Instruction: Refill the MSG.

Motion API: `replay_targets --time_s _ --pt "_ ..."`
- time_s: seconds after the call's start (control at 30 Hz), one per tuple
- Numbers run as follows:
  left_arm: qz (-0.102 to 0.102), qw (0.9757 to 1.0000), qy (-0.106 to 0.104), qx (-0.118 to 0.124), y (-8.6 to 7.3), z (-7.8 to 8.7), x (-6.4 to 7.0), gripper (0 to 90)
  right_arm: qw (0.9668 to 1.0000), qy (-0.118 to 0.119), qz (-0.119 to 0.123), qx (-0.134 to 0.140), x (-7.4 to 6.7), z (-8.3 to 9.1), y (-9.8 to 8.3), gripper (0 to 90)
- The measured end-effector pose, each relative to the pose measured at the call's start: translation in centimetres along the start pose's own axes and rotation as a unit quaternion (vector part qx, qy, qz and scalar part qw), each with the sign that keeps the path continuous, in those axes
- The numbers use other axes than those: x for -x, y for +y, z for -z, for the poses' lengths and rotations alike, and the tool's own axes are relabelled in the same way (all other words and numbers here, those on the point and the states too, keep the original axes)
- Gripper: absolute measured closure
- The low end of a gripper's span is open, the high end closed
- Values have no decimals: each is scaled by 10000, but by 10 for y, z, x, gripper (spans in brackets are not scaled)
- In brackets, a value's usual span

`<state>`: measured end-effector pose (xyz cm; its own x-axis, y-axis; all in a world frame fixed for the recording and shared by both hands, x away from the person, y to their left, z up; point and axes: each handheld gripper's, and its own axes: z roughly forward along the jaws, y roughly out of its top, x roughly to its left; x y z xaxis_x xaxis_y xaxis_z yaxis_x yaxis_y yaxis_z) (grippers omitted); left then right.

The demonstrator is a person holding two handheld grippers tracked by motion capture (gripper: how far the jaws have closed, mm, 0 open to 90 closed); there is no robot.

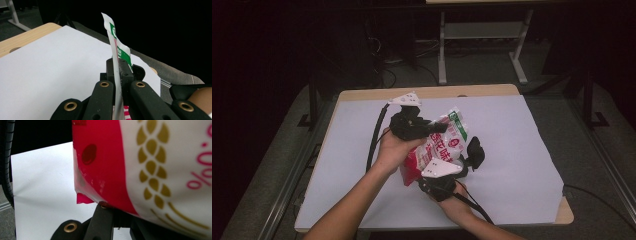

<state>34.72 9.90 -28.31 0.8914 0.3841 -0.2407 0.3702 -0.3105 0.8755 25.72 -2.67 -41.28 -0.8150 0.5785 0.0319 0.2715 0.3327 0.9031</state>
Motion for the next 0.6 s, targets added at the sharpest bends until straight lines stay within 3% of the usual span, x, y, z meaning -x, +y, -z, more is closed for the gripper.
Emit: replay_targets --time_s 0.6 --pt "24 10000 22 -60 0 -3 0 900 10000 24 6 -16 0 0 -1 900"
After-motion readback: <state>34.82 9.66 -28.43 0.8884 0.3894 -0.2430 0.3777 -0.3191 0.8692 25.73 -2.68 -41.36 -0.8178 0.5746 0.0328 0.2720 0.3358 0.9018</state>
